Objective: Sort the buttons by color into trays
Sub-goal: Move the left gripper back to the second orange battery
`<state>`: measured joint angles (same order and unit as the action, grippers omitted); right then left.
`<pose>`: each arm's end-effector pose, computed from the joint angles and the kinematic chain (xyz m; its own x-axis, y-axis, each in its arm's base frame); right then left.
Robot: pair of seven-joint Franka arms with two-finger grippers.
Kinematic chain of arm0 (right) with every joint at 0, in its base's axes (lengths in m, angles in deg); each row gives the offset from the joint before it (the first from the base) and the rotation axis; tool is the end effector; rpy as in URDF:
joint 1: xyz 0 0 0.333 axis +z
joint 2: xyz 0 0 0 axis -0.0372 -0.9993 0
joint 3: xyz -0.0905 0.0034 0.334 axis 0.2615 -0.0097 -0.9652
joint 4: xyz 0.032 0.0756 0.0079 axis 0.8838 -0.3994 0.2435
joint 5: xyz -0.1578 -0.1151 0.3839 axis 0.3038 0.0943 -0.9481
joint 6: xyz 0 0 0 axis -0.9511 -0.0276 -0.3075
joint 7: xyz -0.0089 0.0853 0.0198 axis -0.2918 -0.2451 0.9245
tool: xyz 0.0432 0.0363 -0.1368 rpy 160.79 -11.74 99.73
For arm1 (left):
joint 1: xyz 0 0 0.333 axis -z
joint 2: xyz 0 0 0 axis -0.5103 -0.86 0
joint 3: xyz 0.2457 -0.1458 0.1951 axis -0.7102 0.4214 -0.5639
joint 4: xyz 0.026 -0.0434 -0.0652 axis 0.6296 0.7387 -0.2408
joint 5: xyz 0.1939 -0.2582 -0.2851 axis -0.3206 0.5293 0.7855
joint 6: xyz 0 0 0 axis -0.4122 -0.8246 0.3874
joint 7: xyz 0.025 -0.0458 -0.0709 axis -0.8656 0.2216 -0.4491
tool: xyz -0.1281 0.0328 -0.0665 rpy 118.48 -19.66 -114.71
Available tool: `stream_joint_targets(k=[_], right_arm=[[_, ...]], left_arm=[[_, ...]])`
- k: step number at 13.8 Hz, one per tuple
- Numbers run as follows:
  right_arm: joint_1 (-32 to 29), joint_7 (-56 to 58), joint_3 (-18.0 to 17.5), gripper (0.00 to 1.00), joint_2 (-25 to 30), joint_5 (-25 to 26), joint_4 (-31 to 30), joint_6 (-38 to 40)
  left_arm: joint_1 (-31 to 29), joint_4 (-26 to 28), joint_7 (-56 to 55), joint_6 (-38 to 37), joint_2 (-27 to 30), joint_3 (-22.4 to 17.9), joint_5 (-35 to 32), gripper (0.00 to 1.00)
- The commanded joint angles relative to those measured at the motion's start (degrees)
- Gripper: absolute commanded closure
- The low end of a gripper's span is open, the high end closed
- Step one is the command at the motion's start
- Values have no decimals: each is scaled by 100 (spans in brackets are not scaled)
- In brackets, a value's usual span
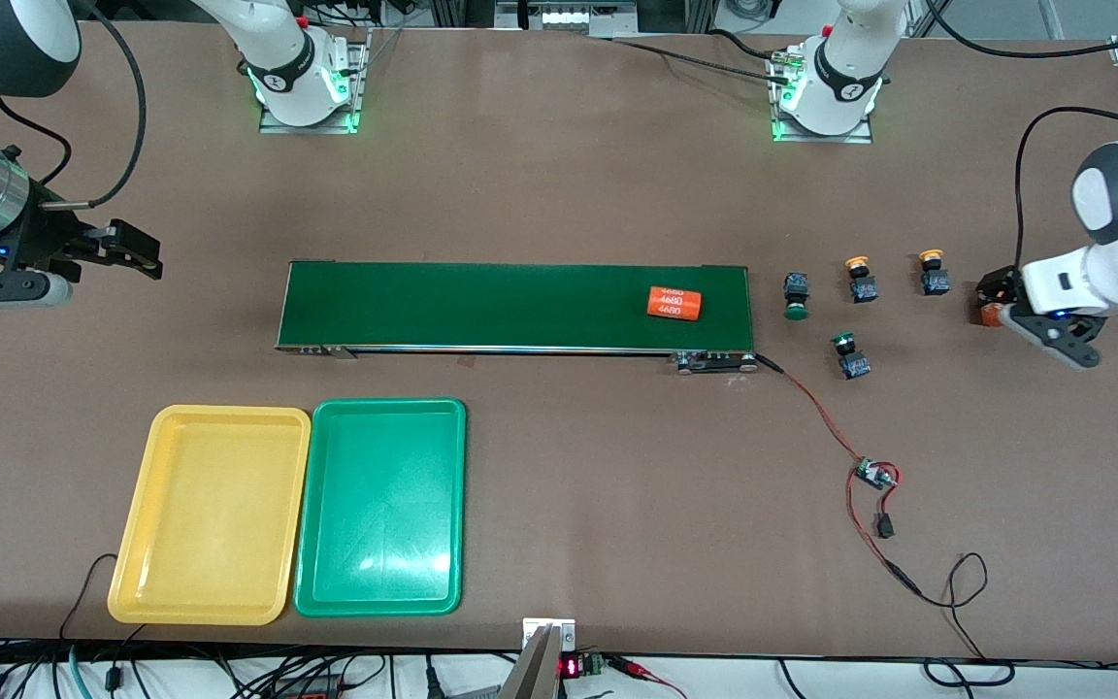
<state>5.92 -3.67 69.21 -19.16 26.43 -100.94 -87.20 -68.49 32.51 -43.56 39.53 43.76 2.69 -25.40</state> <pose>0.6175 0.0307 0.5406 0.9973 0.0602 -0.0428 0.0611 -0.9979 0.0212 0.5524 0.1922 0.2697 0.8534 -0.5087 -0.1134 -0.5083 -0.8605 0.0345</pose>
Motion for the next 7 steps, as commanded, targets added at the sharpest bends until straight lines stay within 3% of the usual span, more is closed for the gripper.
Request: stream_joint_targets(k=[1,7], right_arm=[[-45,135,-8,0,-40,4,118,114],[-124,205,-17,0,-31,4,118,114]], left_arm=[[-735,37,-331,129,-320,101,128,0],[-1062,432,-2009,648,-619,66,110,0]])
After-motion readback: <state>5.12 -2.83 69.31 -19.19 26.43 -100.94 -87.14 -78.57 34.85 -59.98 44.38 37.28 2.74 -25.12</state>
